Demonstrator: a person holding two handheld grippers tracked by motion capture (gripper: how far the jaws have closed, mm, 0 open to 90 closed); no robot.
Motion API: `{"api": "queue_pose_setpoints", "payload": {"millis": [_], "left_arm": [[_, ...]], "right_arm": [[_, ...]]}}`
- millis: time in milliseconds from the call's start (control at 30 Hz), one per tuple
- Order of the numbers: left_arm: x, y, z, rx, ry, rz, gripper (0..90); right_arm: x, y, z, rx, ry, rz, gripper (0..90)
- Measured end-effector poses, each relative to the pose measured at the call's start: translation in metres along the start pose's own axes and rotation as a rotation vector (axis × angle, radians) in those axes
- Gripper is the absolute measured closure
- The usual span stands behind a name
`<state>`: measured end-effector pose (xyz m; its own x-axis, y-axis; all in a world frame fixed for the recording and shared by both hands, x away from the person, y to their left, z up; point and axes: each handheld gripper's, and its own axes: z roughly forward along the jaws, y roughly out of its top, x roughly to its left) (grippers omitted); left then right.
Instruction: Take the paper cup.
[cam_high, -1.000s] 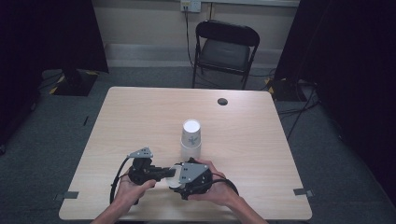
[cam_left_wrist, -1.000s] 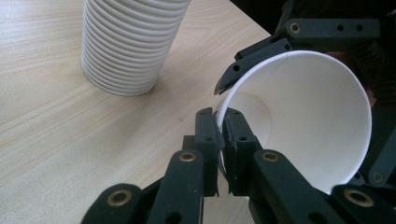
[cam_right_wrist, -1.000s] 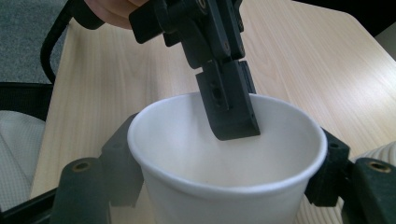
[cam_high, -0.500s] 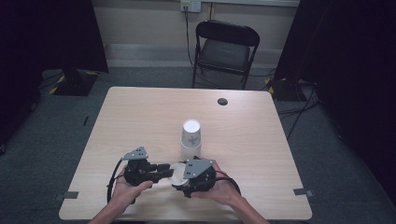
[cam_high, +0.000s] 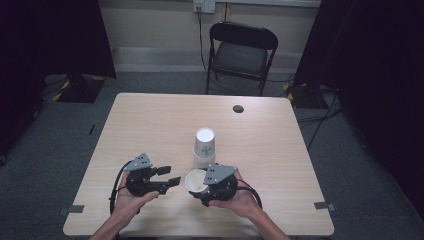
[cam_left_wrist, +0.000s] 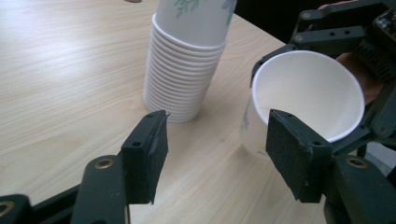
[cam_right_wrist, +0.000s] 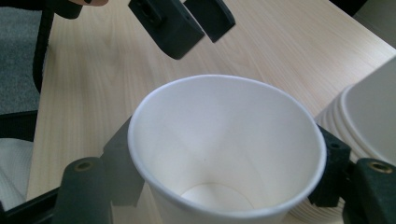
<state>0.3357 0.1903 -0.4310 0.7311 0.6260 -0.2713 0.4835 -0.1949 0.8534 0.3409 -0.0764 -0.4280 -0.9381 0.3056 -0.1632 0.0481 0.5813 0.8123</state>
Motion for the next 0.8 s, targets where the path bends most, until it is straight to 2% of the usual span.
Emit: {"api": "queue_pose_setpoints", "payload": {"millis": [133,200,467,567,800], "left_arm": [[-0.002,0.000,-0.001,-0.002,0.040,0.032,32.8],[-0.003,0.000,0.000,0.003,0.054,0.049,31.6],[-0.003,-0.007,0.001,0.035,0.122,0.068,24.8],[-0.001,-0.012,0.000,0.040,0.133,0.065,23.1],[0.003,-0.010,-0.002,0.037,0.134,0.078,21.4]], "right_arm": [[-0.004,-0.003,-0.005,0.006,-0.032,0.037,29.2],[-0.006,-0.005,-0.008,-0.001,-0.033,0.064,29.1],[-0.014,-0.010,-0.021,-0.036,-0.056,0.126,29.4],[-0.018,-0.013,-0.026,-0.041,-0.071,0.149,29.7],[-0.029,-0.022,-0.036,-0.041,-0.106,0.201,29.6]]}}
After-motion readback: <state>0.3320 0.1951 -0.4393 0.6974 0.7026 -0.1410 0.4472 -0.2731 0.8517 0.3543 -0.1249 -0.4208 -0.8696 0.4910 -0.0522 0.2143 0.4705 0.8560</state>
